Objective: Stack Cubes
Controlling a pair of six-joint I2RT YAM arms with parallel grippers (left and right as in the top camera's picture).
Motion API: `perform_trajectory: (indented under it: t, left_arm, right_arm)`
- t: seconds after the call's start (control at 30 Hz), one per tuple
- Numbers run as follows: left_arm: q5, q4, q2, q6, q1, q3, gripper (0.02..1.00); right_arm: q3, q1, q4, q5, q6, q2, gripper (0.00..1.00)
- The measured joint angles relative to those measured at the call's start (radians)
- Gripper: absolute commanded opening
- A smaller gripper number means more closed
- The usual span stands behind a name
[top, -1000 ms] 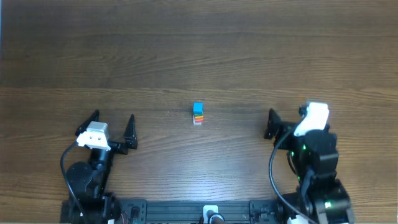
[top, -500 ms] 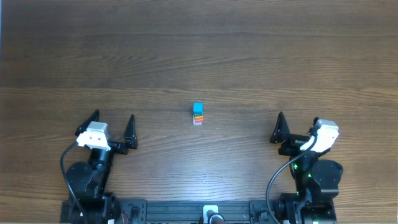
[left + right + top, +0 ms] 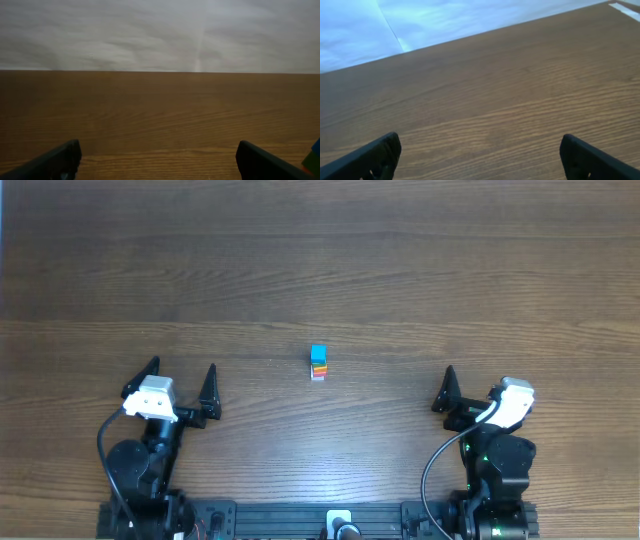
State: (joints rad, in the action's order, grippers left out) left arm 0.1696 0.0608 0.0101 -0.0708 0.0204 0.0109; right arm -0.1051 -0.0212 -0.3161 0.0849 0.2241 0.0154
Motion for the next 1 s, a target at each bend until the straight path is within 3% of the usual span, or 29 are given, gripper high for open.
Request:
perform_trajectory:
  t: [0.1, 0.47, 0.67, 1.0]
  left_arm:
    - [0.0, 0.0, 0.0, 0.0, 0.0, 0.0, 1.0]
    - [0.0, 0.0, 0.0, 0.0, 0.0, 0.0, 1.0]
    - [0.0, 0.0, 0.0, 0.0, 0.0, 0.0, 1.0]
    - [0.0, 0.0, 0.0, 0.0, 0.0, 0.0, 1.0]
  right_arm:
    - [0.003, 0.0, 0.024, 0.001, -0.024, 0.0, 0.993]
    - [0.05, -0.003, 0.165, -0.107, -0.307, 0.0, 0.991]
    - [0.088, -0.045, 0.247, -0.163, -0.348, -0.001, 0.993]
    - [0.092, -0.135, 0.249, -0.181, -0.351, -0.001, 0.991]
